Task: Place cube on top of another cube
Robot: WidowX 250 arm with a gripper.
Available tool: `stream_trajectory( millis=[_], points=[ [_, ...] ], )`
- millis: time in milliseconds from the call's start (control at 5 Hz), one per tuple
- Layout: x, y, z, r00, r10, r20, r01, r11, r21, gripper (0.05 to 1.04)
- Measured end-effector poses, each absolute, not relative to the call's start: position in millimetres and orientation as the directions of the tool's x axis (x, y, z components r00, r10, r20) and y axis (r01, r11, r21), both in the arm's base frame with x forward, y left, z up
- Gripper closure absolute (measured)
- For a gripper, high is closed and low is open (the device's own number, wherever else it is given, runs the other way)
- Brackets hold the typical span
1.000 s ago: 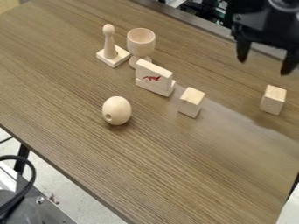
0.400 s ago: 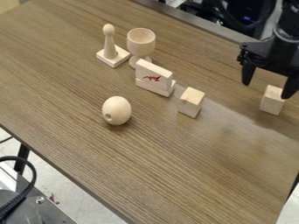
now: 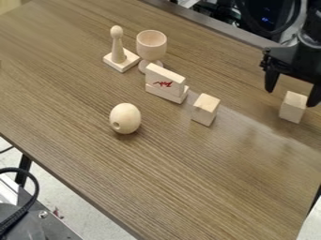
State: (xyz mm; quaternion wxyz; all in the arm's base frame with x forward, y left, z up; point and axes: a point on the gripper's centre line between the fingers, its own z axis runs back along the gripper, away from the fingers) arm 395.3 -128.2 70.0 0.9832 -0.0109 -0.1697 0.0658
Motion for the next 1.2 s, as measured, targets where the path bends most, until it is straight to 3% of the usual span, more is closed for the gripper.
stream_trajectory(
  millis=[1000, 1200],
  points=[
    [403.8, -136.1, 55.1, 0.940, 0.099, 0.327, -0.092, 0.995, -0.035, 0.083],
    [403.4, -136.1, 41.9, 0.947, 0.095, 0.308, -0.091, 0.995, -0.026, 0.120]
  ],
)
